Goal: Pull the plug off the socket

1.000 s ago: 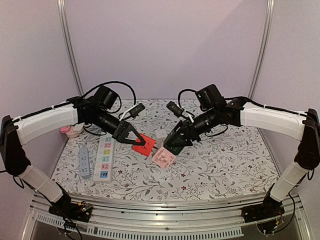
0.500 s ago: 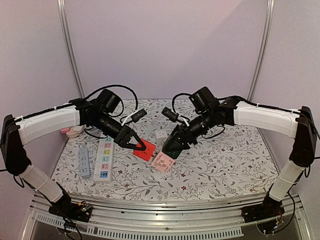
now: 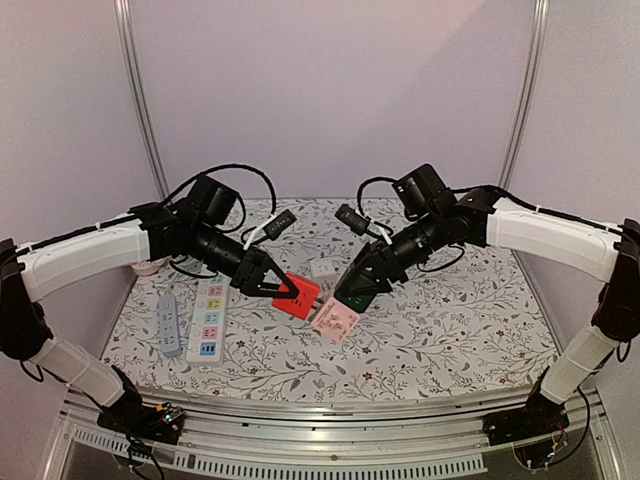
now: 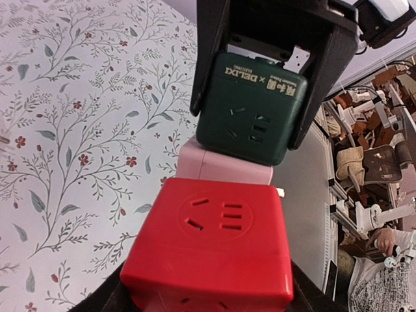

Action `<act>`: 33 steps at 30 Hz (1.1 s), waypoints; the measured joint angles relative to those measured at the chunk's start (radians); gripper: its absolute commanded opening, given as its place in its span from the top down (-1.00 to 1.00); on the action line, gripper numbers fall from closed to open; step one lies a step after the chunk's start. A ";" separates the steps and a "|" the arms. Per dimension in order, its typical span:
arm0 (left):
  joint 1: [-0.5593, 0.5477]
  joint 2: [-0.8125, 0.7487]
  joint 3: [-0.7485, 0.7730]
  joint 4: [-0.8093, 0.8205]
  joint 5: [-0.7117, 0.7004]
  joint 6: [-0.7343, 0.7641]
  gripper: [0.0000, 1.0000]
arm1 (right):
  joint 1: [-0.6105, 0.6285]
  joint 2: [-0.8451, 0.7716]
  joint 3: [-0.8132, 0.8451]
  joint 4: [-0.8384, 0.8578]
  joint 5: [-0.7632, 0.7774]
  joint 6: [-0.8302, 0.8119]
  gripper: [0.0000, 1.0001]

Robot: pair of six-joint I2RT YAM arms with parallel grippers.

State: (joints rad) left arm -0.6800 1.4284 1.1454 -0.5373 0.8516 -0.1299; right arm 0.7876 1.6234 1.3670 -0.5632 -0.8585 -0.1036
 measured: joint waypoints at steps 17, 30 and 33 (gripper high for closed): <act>-0.125 -0.090 0.015 -0.160 -0.050 0.069 0.54 | 0.240 -0.018 0.072 -0.212 0.262 -0.009 0.40; -0.125 -0.143 0.090 -0.114 -0.157 0.069 0.54 | 0.230 -0.076 -0.080 -0.040 0.409 0.145 0.38; -0.125 -0.145 0.096 -0.114 -0.204 0.060 0.54 | 0.188 -0.106 -0.111 0.022 0.425 0.185 0.38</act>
State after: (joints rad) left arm -0.8047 1.2835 1.2415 -0.6510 0.6476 -0.0700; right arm 0.9756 1.5169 1.2560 -0.5411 -0.4335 0.0814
